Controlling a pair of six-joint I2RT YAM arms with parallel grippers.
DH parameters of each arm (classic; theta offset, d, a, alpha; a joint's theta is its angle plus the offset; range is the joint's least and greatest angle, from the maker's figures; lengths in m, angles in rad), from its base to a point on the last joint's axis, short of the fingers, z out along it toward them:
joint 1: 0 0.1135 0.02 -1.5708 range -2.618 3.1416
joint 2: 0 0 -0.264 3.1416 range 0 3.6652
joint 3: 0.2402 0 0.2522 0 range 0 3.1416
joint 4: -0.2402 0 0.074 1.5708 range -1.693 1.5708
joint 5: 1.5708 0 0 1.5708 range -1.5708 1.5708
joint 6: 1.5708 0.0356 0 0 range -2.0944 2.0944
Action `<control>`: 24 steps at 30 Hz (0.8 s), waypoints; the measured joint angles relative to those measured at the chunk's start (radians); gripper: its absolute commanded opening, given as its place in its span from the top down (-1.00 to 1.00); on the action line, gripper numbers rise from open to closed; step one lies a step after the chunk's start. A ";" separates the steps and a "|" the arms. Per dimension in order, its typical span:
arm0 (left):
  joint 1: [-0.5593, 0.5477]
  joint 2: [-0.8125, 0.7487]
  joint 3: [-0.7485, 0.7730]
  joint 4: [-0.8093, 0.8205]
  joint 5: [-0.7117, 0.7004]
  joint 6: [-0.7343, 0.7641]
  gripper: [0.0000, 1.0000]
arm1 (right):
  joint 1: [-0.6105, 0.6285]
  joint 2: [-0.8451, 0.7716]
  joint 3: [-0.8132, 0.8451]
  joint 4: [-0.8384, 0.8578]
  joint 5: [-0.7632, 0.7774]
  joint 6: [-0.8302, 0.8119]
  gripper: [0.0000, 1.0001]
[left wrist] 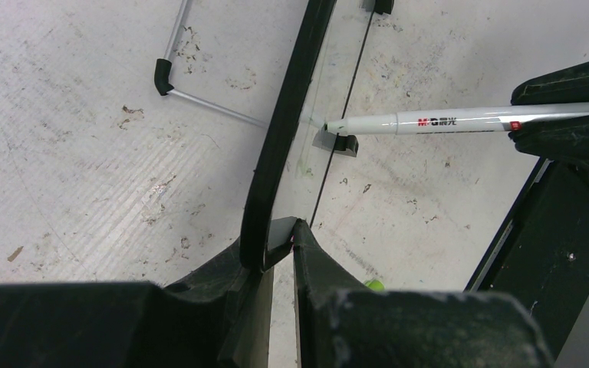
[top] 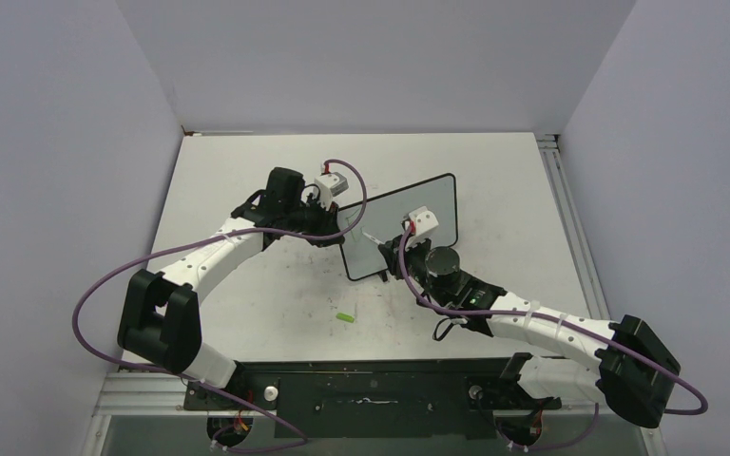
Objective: Write a sentence on the whiteboard
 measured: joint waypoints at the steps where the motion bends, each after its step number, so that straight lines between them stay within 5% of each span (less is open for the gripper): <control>1: 0.000 0.000 0.000 0.000 0.000 0.000 1.00 | 0.000 0.000 0.000 0.000 0.000 0.000 0.89; 24: 0.000 0.000 0.000 0.000 0.000 0.000 1.00 | 0.001 0.000 0.001 -0.008 0.015 -0.007 0.89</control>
